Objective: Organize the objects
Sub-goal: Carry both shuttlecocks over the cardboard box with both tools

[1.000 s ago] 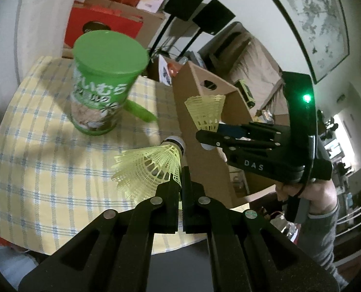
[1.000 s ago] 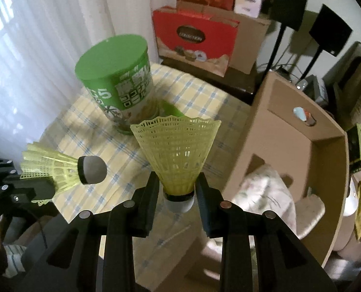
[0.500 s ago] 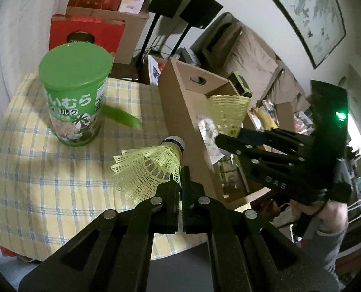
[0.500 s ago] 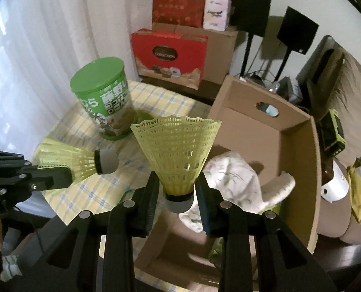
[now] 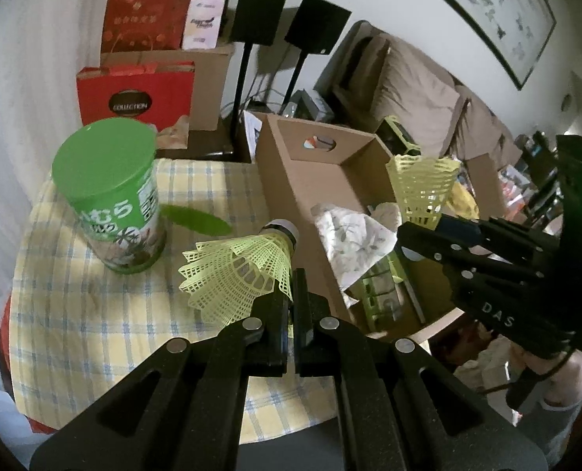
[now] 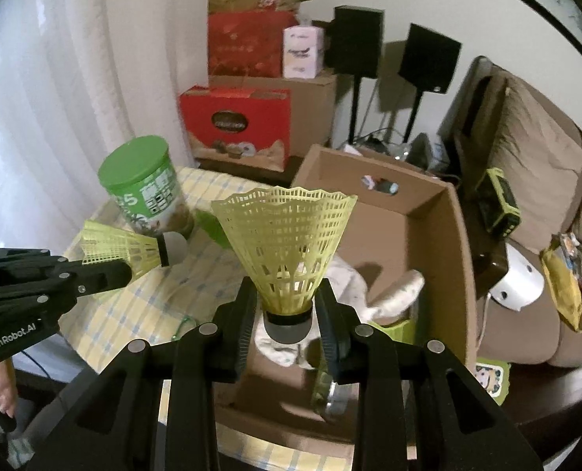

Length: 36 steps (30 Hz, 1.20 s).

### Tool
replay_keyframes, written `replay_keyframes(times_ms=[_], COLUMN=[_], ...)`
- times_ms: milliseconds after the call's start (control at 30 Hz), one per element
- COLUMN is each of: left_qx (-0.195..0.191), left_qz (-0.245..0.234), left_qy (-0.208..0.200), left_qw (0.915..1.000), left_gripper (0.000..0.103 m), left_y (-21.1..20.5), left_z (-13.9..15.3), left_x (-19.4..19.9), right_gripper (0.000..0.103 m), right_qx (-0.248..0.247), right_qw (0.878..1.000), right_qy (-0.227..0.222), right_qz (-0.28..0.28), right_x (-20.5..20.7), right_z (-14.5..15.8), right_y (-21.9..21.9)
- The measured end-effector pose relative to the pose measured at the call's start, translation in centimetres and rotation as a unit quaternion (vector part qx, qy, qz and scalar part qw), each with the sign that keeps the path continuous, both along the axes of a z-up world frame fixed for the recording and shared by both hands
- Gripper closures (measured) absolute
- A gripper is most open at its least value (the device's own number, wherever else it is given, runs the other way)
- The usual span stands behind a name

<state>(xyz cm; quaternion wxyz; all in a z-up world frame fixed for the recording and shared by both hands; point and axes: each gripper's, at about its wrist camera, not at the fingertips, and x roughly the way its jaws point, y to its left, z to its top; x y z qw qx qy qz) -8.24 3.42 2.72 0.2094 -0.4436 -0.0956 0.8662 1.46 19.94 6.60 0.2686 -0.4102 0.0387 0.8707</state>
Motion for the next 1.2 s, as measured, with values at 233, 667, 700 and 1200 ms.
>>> replay_keyframes(times_ms=[233, 667, 700, 1200], left_qx=[-0.014, -0.043, -0.045, -0.052], left_qz=[-0.018, -0.023, -0.022, -0.036], left_qy=[0.015, 0.064, 0.066, 0.065], left_qw=[0.9996, 0.9968, 0.9965, 0.9959], left_gripper=[0.101, 0.101, 0.101, 0.101], left_y=[3.0, 7.7, 8.0, 12.6], left_z=[0.7, 2.3, 2.4, 0.8], left_x=[0.4, 1.4, 1.4, 1.4], right_gripper=[0.073, 0.073, 0.073, 0.073], right_qx=[0.008, 0.039, 0.038, 0.031], right_qw=[0.999, 0.994, 0.993, 0.990], right_qy=[0.016, 0.055, 0.059, 0.060], right_qz=[-0.027, -0.089, -0.093, -0.126], right_x=[2.5, 7.4, 7.8, 10.6], right_z=[0.6, 2.3, 2.3, 1.4], right_y=[0.4, 1.7, 1.8, 3.9])
